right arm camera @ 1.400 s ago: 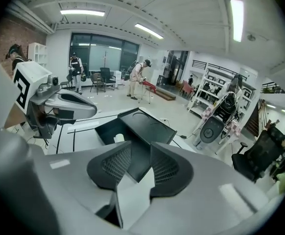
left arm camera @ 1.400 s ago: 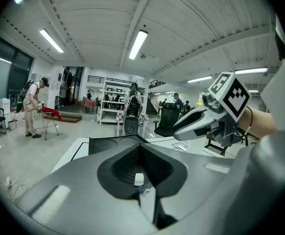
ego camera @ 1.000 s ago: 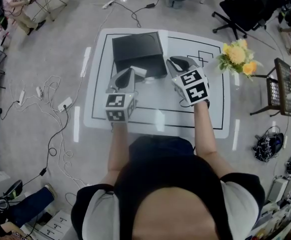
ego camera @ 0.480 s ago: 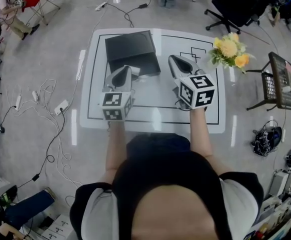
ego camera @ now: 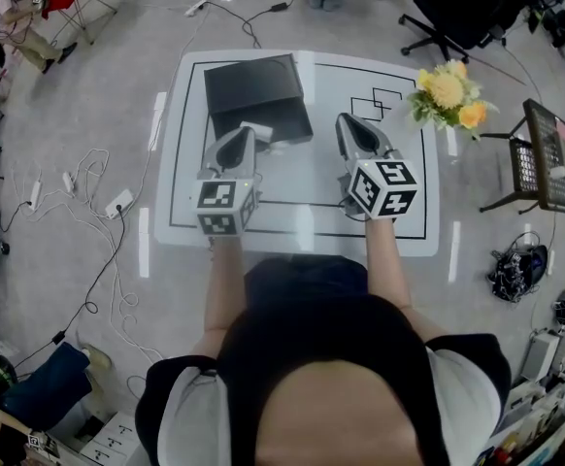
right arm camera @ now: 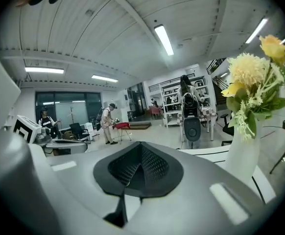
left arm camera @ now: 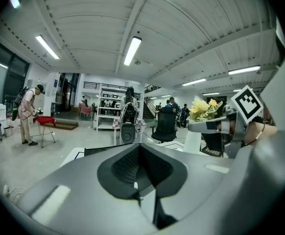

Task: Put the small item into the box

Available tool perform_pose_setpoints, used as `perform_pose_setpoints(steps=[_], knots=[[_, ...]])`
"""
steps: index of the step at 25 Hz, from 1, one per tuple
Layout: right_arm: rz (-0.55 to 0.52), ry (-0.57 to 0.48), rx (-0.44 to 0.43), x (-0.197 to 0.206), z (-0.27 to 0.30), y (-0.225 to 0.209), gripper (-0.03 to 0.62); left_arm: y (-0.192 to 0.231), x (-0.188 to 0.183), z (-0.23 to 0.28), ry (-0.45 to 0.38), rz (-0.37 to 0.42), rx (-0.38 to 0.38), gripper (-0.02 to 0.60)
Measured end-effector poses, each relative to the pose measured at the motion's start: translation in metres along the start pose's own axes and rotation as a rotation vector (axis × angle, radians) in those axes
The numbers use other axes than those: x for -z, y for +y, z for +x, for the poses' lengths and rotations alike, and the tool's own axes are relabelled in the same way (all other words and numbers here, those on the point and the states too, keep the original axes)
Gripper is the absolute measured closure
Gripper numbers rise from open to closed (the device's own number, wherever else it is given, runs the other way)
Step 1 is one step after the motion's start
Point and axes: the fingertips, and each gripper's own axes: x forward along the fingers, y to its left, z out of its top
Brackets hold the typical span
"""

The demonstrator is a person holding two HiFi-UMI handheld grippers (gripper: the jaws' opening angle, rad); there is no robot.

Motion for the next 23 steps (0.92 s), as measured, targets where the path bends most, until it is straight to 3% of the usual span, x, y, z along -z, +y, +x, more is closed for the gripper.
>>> perform_pose_setpoints(steps=[7, 23], knots=[[-0.053, 0.023, 0.016, 0.004, 0.006, -0.002, 0.594, 0.001, 0.003, 0.003, 0.005, 0.001, -0.001, 0.572], [-0.057, 0.039, -0.027, 0.005, 0.017, 0.008, 0.594, 0.004, 0.01, 0.002, 0.032, -0.003, -0.011, 0.572]])
